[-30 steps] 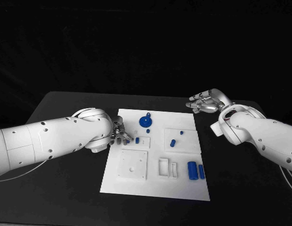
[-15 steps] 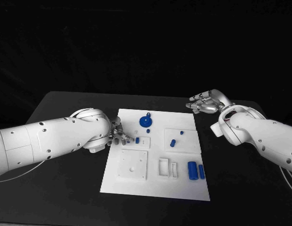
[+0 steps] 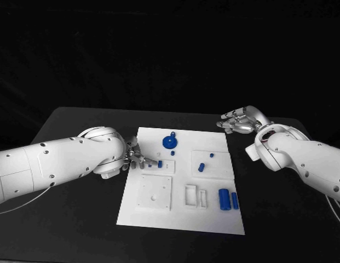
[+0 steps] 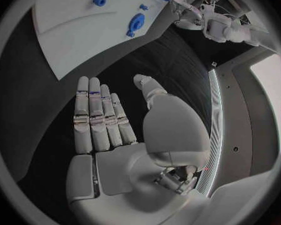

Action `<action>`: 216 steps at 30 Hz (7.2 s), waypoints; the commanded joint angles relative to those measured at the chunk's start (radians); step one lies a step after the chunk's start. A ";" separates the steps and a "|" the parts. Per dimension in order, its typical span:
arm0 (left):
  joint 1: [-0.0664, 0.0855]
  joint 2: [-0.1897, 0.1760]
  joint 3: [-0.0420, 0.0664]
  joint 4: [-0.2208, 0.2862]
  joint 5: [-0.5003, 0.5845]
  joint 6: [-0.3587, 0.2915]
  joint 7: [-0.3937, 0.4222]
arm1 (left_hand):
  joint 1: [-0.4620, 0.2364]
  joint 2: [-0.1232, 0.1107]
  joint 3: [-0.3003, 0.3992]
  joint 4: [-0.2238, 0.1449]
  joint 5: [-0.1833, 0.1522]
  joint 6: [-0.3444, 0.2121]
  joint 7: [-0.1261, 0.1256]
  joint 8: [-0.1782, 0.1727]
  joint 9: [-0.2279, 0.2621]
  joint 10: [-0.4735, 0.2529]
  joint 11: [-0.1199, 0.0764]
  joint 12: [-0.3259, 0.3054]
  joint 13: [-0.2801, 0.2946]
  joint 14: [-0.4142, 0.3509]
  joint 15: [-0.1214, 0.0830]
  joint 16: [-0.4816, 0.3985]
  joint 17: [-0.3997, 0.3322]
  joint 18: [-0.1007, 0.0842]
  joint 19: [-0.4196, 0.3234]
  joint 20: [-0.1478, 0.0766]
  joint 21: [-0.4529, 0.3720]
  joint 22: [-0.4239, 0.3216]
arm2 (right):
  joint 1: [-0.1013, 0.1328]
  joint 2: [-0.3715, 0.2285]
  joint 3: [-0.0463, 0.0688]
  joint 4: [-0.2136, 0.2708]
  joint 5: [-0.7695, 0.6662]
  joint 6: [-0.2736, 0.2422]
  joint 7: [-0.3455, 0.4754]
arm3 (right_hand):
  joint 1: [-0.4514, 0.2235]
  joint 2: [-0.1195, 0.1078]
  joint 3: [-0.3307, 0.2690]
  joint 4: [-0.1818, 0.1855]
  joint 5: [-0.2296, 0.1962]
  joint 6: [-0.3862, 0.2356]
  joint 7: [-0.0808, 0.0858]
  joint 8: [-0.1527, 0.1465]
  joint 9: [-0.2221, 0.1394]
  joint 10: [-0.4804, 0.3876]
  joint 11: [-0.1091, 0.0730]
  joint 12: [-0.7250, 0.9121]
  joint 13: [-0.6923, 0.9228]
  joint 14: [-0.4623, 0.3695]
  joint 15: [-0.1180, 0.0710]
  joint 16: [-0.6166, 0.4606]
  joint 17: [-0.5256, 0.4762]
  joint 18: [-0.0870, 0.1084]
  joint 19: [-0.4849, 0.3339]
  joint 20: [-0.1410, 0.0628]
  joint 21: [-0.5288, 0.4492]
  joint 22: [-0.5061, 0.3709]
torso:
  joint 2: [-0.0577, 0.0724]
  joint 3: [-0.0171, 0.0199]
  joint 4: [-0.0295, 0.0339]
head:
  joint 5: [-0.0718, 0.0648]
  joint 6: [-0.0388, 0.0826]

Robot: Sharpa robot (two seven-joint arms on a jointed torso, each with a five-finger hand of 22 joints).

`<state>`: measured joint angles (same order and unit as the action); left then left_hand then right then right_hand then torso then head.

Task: Assemble the parts on the task board

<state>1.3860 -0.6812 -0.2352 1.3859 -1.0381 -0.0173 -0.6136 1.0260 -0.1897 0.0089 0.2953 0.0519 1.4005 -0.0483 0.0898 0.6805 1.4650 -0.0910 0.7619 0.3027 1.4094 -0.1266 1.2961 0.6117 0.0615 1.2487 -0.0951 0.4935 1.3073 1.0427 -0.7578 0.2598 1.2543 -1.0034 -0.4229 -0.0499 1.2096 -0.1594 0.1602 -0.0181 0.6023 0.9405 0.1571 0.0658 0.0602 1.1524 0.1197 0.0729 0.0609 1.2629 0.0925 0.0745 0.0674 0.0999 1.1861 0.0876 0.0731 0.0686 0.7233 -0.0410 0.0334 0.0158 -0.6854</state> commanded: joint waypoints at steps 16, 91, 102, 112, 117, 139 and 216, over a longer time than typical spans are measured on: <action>0.048 -0.025 0.069 0.000 0.238 -0.164 0.254 | 0.290 0.135 0.025 -0.190 0.273 -0.217 0.069 -0.027 -0.101 -0.061 0.040 -0.236 -0.057 -0.146 0.027 -0.195 -0.152 -0.061 -0.058 -0.024 -0.128 -0.035 | -0.003 0.001 0.001 -0.010 0.025 0.005 0.030 | 0.007 0.010 0.002 0.000 0.010 0.011 -0.001 -0.006 0.000 -0.012 0.001 -0.001 -0.002 -0.010 0.000 -0.002 -0.001 0.009 -0.009 0.001 -0.004 -0.001 | 0.001 0.0014 -0.0005 | -0.007 0.010; -0.049 0.255 -0.003 -0.303 -0.451 -0.148 0.634 | 0.378 0.133 0.190 -0.461 0.118 -0.288 0.138 -0.028 -0.618 -0.300 0.160 -0.704 -0.245 -0.157 0.093 -0.196 -0.251 0.011 -0.056 0.044 -0.207 0.025 | -0.003 0.011 0.000 0.002 0.055 0.018 0.061 | -0.023 0.015 0.100 -0.060 -0.003 0.051 -0.005 -0.005 0.001 -0.012 0.000 -0.004 -0.002 -0.015 0.000 -0.003 -0.002 0.009 -0.015 0.001 -0.004 -0.001 | 0.002 0.0008 -0.0021 | -0.029 0.006; -0.057 0.264 -0.003 -0.317 -0.450 -0.152 0.643 | 0.373 0.140 0.217 -0.445 0.118 -0.303 0.132 -0.028 -0.618 -0.279 0.146 -0.704 -0.245 -0.135 0.083 -0.181 -0.252 0.009 -0.058 0.037 -0.168 0.024 | -0.003 0.014 0.000 0.001 0.055 0.019 0.062 | -0.022 0.016 0.101 -0.059 -0.002 0.052 -0.005 -0.005 0.001 -0.013 0.000 -0.004 -0.002 -0.015 0.000 -0.003 -0.002 0.010 -0.016 0.001 -0.004 -0.001 | 0.002 0.0012 -0.0011 | -0.033 0.004; -0.060 0.269 -0.003 -0.327 -0.446 -0.135 0.643 | 0.369 0.138 0.227 -0.420 0.114 -0.314 0.128 -0.028 -0.618 -0.287 0.142 -0.704 -0.245 -0.119 0.079 -0.179 -0.254 0.008 -0.055 0.036 -0.164 0.022 | -0.003 0.014 0.000 0.002 0.055 0.020 0.061 | -0.022 0.015 0.104 -0.059 -0.001 0.054 -0.005 -0.004 0.001 -0.013 0.000 -0.004 -0.002 -0.016 0.000 -0.003 -0.002 0.010 -0.016 0.001 -0.004 -0.001 | 0.001 0.0011 -0.0015 | -0.037 0.001; -0.061 0.271 -0.003 -0.330 -0.446 -0.122 0.641 | 0.366 0.145 0.228 -0.405 0.112 -0.296 0.130 -0.027 -0.618 -0.271 0.140 -0.704 -0.245 -0.110 0.079 -0.173 -0.251 0.008 -0.050 0.035 -0.164 0.022 | -0.003 0.015 0.000 0.001 0.055 0.020 0.061 | -0.022 0.015 0.107 -0.059 0.001 0.058 -0.005 -0.004 0.002 -0.013 0.000 -0.004 -0.002 -0.016 0.000 -0.003 -0.002 0.010 -0.016 0.001 -0.004 -0.001 | 0.001 0.0010 -0.0009 | -0.037 0.000; -0.062 0.265 -0.003 -0.334 -0.427 -0.170 0.629 | 0.398 0.218 0.212 -0.397 0.114 -0.180 0.135 -0.026 -0.615 -0.151 0.123 -0.704 -0.244 -0.078 0.079 -0.146 -0.239 0.019 -0.036 0.032 -0.126 0.024 | -0.003 0.021 0.000 -0.003 0.053 0.022 0.061 | -0.023 0.013 0.112 -0.061 0.003 0.056 -0.005 -0.004 0.001 -0.014 0.000 -0.004 -0.002 -0.017 0.000 -0.003 -0.002 0.009 -0.017 0.001 -0.004 -0.001 | 0.000 0.0003 -0.0013 | -0.038 0.000; -0.065 0.084 0.030 -0.173 -0.304 -0.162 0.574 | 0.399 0.214 0.221 -0.414 0.109 -0.155 0.132 -0.026 -0.615 -0.122 0.115 -0.704 -0.244 -0.069 0.072 -0.154 -0.234 0.015 -0.048 0.023 -0.084 0.022 | -0.003 0.013 0.001 -0.006 0.053 0.025 0.063 | -0.029 0.014 0.118 -0.065 0.006 0.058 -0.005 -0.004 0.002 -0.014 0.000 -0.004 -0.002 -0.017 0.000 -0.003 -0.002 0.009 -0.017 0.001 -0.004 -0.001 | 0.001 0.0012 -0.0014 | -0.023 0.004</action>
<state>1.3214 -0.6016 -0.2051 1.2124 -1.3384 -0.1932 -0.0410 1.4188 0.0200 0.2311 -0.1256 0.1648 1.2314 0.0712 0.0610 0.0636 1.3365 0.0234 0.0598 0.0578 1.3417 -0.0513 1.1455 0.3768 0.0733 1.2040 -0.0718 0.4076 1.3074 1.0399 -0.7462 0.2598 1.2475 -0.9493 -0.4108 0.0017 1.1938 -0.1461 0.2737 -0.0843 0.6042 0.9977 0.1500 0.0658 0.0612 1.1453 0.1197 0.0729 0.0601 1.2525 0.0891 0.0753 0.0669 0.1001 1.1756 0.0912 0.0731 0.0684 0.7248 -0.0395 0.0317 -0.0068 -0.6811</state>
